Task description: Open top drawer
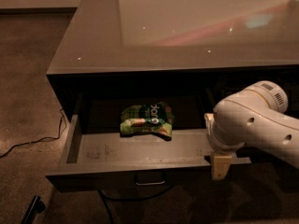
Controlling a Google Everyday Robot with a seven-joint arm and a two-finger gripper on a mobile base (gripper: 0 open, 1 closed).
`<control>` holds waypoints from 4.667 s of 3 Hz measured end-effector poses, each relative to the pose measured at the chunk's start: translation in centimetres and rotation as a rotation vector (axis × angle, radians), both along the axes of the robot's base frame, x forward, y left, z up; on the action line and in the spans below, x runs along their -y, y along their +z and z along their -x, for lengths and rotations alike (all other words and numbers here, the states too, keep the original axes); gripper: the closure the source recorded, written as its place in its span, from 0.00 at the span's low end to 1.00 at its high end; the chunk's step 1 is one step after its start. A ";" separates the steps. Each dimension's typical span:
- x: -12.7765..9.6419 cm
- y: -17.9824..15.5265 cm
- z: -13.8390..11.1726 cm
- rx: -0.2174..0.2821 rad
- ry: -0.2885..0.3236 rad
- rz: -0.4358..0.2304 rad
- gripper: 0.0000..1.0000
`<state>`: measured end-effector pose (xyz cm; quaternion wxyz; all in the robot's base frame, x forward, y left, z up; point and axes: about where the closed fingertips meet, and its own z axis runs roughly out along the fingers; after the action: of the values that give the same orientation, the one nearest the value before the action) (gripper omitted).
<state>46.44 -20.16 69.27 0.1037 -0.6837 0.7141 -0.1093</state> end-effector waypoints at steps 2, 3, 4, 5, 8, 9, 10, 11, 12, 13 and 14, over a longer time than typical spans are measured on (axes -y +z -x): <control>-0.6 1.5 -1.7 0.049 0.023 -0.018 0.00; -0.7 2.1 -1.4 0.081 0.027 -0.004 0.00; -1.2 2.9 -1.7 0.129 0.040 0.007 0.19; -1.7 3.2 -2.1 0.158 0.048 0.018 0.42; -2.0 -0.5 -3.9 0.106 0.046 0.053 1.00; -2.3 -2.0 -4.4 0.076 0.056 0.070 1.00; -2.5 -3.7 -3.9 0.028 0.062 0.090 1.00; -2.9 -5.6 -2.3 -0.043 0.085 0.115 1.00; -3.3 -5.7 -1.4 -0.068 0.094 0.138 1.00; -3.9 -4.3 0.3 -0.074 0.105 0.170 1.00; -4.1 -3.1 1.8 -0.083 0.107 0.198 1.00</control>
Offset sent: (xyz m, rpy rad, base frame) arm 0.0149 0.0050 0.0129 0.0160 -0.0425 0.0200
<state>44.61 -16.09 66.16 0.0115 -0.7315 0.6661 -0.1450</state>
